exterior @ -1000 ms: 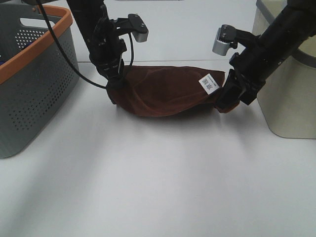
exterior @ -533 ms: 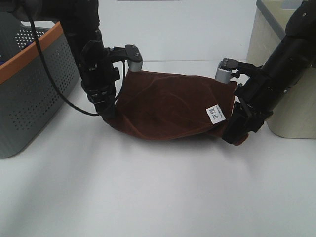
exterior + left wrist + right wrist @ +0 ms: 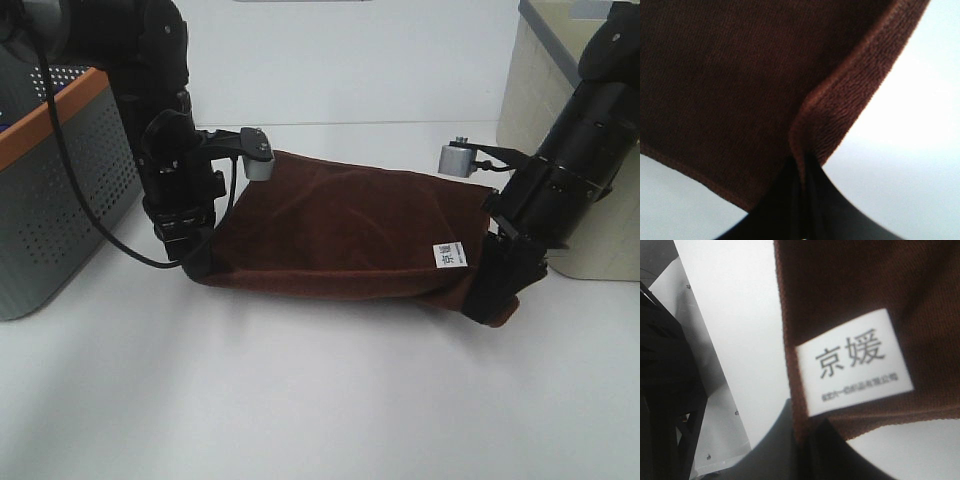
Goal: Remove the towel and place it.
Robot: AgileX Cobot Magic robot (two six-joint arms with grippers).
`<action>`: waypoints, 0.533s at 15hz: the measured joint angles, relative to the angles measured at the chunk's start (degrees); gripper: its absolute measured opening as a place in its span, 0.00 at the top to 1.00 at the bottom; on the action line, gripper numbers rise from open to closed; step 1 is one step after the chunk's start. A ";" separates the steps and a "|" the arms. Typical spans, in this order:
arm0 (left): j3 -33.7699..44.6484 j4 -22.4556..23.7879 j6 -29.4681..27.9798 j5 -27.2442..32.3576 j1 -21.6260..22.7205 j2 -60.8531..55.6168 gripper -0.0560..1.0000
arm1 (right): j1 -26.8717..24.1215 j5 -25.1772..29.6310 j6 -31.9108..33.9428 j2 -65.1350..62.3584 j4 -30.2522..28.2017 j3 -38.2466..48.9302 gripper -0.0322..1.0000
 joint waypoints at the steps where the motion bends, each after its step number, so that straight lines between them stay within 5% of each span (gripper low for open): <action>1: 0.23 0.00 0.23 0.00 0.00 0.00 0.95 | 0.00 -0.34 0.00 0.00 0.00 0.57 0.95; 6: 0.34 0.00 1.43 0.00 0.00 0.00 0.94 | 0.00 -0.46 3.21 0.80 0.46 0.97 0.94; 8: 0.40 0.00 1.43 0.00 0.00 0.00 0.91 | 0.00 -0.40 5.84 0.80 0.57 1.03 0.80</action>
